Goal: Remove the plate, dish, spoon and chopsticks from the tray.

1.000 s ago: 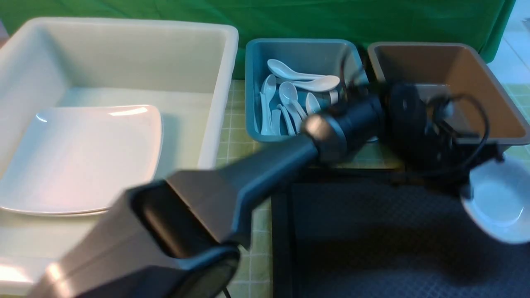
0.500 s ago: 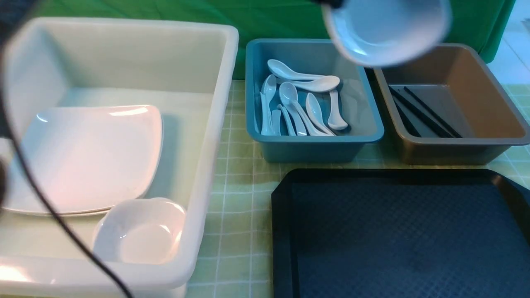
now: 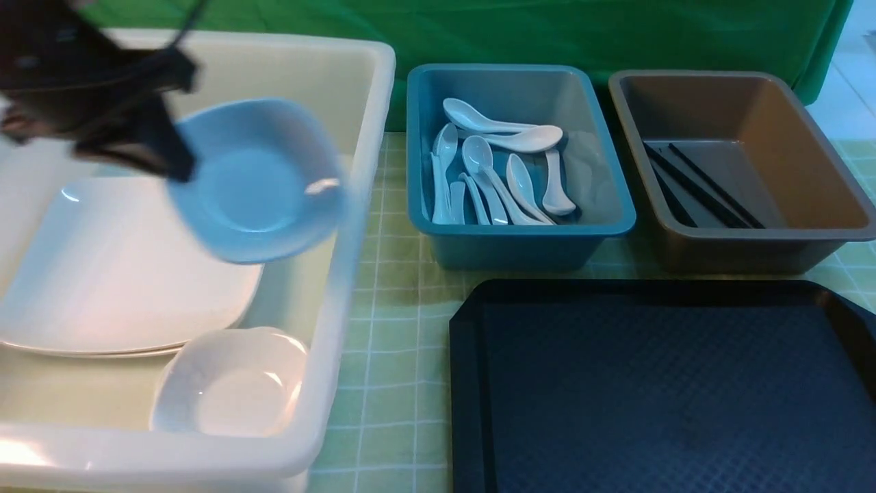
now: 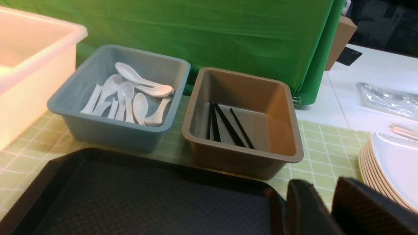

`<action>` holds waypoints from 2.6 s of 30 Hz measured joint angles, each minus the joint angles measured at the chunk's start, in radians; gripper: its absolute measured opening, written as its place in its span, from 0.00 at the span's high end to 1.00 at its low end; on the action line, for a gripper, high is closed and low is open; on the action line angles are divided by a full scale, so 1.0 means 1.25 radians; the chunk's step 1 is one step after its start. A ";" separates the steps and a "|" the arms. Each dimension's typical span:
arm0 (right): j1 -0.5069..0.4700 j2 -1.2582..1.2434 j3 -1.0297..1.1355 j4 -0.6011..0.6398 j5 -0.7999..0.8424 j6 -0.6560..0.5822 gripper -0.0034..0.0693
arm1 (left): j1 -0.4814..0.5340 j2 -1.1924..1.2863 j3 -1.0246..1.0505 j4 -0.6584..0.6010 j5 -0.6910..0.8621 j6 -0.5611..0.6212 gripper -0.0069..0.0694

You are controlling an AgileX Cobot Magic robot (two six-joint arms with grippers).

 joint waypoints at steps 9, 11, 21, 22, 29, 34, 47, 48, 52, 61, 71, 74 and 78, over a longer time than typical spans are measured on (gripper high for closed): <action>0.000 0.000 0.042 0.000 0.000 0.000 0.76 | 0.087 -0.012 0.028 0.059 -0.006 0.199 0.90; 0.000 0.000 0.046 0.000 0.001 0.000 0.76 | 0.078 -0.012 0.046 0.062 -0.006 0.215 0.90; 0.000 0.000 0.048 0.000 0.003 0.000 0.75 | 0.039 -0.015 0.258 0.123 -0.020 0.367 0.90; 0.000 0.000 0.048 0.000 0.002 0.000 0.75 | 0.039 -0.015 0.265 0.118 -0.036 0.372 0.90; 0.000 0.000 0.049 0.000 0.002 0.001 0.75 | 0.039 -0.002 0.271 0.050 -0.037 0.470 0.90; 0.000 0.001 0.065 0.000 -0.004 0.001 0.75 | 0.039 0.035 0.271 0.006 -0.036 0.484 0.90; 0.000 0.010 0.079 0.000 -0.033 0.001 0.75 | 0.000 0.092 0.271 0.028 -0.120 0.442 0.86; 0.000 0.011 0.079 0.000 -0.034 0.001 0.75 | 0.000 0.092 0.271 0.032 -0.133 0.429 0.84; 0.000 0.012 0.079 0.000 -0.035 0.000 0.75 | 0.000 0.094 0.271 0.035 -0.168 0.410 0.70; 0.000 0.014 0.076 0.000 -0.069 -0.035 0.76 | 0.000 0.094 0.203 0.052 -0.154 0.366 0.37; 0.000 0.052 0.081 0.007 -0.113 -0.075 0.92 | 0.000 0.040 0.020 0.080 -0.018 0.175 0.72; 0.000 0.053 0.137 0.026 -0.170 -0.071 0.95 | 0.000 -0.026 0.024 0.081 -0.011 0.151 0.90; 0.000 0.054 0.269 0.084 -0.317 -0.070 0.95 | 0.000 -0.128 0.048 0.081 -0.006 0.132 0.93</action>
